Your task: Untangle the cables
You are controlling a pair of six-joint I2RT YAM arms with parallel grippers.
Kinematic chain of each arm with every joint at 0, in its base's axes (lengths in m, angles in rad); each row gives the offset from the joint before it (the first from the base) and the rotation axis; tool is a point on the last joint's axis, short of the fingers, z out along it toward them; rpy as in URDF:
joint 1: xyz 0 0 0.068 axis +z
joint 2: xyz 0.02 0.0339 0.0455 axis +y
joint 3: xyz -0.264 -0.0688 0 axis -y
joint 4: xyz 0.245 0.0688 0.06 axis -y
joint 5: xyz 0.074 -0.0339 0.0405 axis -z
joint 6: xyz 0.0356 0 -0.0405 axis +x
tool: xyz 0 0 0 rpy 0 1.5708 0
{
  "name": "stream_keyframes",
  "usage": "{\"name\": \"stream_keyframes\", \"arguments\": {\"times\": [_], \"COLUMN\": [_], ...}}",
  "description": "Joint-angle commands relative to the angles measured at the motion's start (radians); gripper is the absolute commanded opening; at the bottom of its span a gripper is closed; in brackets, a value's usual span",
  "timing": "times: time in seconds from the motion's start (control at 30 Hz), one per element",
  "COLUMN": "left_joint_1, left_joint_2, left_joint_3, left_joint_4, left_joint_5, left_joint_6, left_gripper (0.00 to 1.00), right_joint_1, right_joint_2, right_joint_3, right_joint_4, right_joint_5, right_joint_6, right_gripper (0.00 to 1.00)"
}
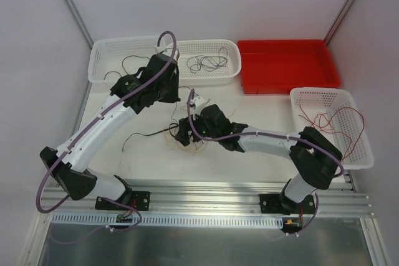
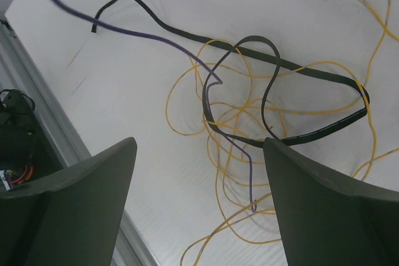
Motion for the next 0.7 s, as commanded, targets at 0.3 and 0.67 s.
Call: {"name": "stream_keyframes", "arguments": {"times": [0.3,0.67], "left_joint_1": [-0.005,0.063], "left_joint_2": [-0.134,-0.203], "left_joint_3": [-0.022,0.035], "left_joint_4": [0.005,-0.046], "left_joint_5": [-0.030,-0.185], "left_joint_6": [-0.026,0.045], "left_gripper": [0.00,0.00], "right_joint_1": [0.025,-0.008], "right_joint_2": [0.275,0.263], "right_joint_3": [0.157,0.024], "right_joint_4": [0.087,0.137], "right_joint_5": [0.027,0.057], "right_joint_6": [-0.060,-0.031], "right_gripper": [0.82,0.37]}}
